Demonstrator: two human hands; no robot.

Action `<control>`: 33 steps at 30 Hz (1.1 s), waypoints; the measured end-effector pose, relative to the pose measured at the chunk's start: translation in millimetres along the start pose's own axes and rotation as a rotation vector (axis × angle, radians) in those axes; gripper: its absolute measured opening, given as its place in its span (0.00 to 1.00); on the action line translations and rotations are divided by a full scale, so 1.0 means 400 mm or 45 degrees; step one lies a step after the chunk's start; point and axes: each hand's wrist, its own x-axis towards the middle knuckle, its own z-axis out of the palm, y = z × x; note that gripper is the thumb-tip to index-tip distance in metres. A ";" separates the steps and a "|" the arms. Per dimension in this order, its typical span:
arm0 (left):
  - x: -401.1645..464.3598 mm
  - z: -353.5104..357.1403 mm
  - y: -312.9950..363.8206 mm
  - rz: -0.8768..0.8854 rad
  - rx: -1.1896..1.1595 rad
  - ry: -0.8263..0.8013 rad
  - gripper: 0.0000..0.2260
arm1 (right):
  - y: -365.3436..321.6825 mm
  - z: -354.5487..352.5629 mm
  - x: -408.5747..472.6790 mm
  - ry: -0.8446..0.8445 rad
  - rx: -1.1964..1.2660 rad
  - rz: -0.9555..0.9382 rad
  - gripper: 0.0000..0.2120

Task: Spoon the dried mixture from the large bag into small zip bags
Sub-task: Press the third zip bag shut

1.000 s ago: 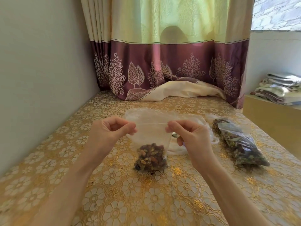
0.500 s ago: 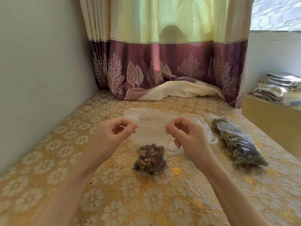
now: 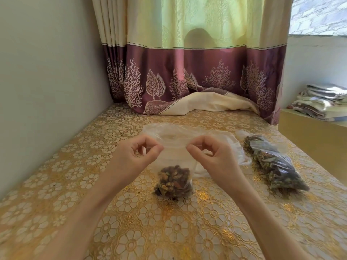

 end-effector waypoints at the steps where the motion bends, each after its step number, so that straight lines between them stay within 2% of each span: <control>1: 0.000 -0.001 0.001 0.008 -0.006 0.003 0.06 | -0.001 -0.001 -0.001 0.012 -0.004 -0.013 0.07; 9: 0.001 0.002 0.001 0.032 0.004 -0.013 0.04 | -0.003 0.005 -0.005 0.019 0.038 -0.005 0.05; 13: 0.000 0.004 0.006 0.089 0.057 -0.038 0.08 | -0.005 0.019 -0.008 -0.030 -0.023 -0.002 0.07; 17: -0.003 0.008 0.010 0.089 0.042 -0.068 0.04 | -0.008 0.023 -0.007 -0.021 -0.017 -0.005 0.09; 24: -0.003 0.003 0.014 0.068 -0.035 -0.043 0.04 | -0.012 0.013 -0.004 -0.019 0.177 0.095 0.04; 31: -0.005 0.010 0.020 0.127 0.049 -0.097 0.07 | -0.016 0.023 -0.010 -0.039 0.080 0.027 0.07; 33: -0.004 0.012 0.018 0.123 0.017 -0.089 0.05 | -0.017 0.025 -0.010 -0.063 0.071 0.033 0.07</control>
